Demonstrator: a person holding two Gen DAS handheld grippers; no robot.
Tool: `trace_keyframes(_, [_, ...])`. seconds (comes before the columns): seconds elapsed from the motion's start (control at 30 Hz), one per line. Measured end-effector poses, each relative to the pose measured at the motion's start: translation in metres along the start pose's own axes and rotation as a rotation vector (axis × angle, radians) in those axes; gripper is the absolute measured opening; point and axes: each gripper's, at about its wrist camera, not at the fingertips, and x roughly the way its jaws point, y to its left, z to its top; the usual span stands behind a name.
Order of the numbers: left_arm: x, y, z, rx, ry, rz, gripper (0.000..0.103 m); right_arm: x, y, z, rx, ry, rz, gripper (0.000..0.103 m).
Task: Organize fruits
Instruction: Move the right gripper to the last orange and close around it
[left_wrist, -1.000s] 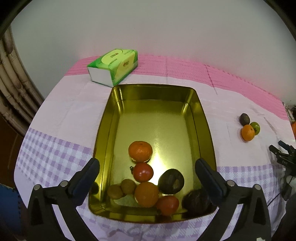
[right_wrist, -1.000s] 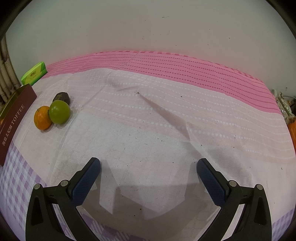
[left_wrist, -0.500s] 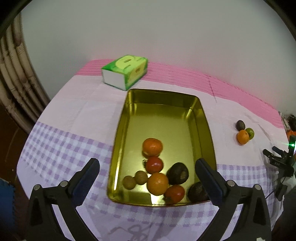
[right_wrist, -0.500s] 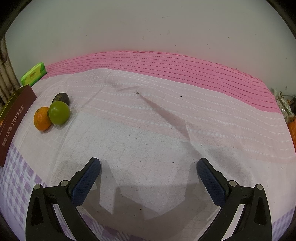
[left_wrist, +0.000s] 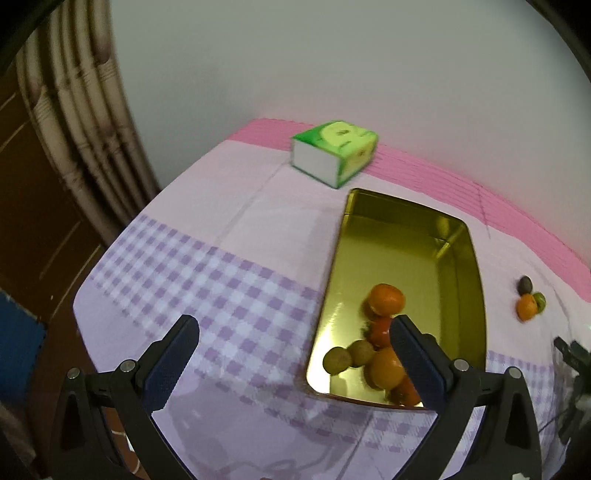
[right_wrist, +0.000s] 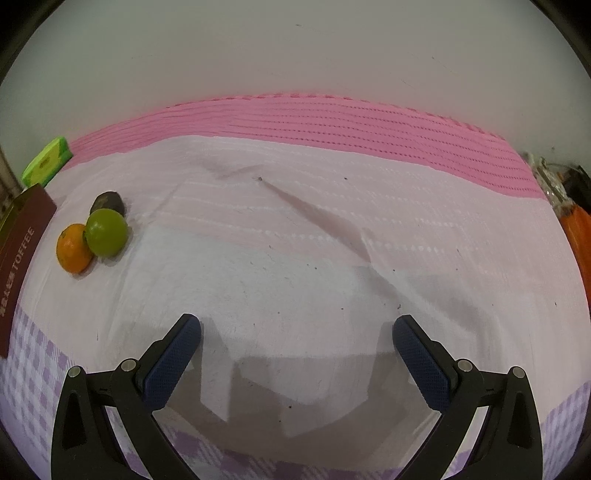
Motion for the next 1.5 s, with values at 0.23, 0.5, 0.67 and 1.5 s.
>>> trace_keyframes(0.23, [0.004,0.012,0.0,-0.061,0.007,0.005,0.102,-0.007,0.009,-0.002,0.043,0.009,-0.025,0.102])
trace_keyframes(0.5, [0.004,0.004,-0.001,-0.025,0.008,0.013,0.102,-0.05,0.068,0.007,-0.068,-0.087,0.077,0.102])
trace_keyframes(0.67, [0.002,0.002,-0.002,-0.019,0.003,0.005,0.102,-0.057,0.116,0.01,-0.127,-0.093,0.155,0.102])
trace_keyframes(1.5, [0.004,0.001,-0.003,-0.02,0.021,0.001,0.102,-0.009,0.178,0.027,-0.129,-0.033,0.18,0.065])
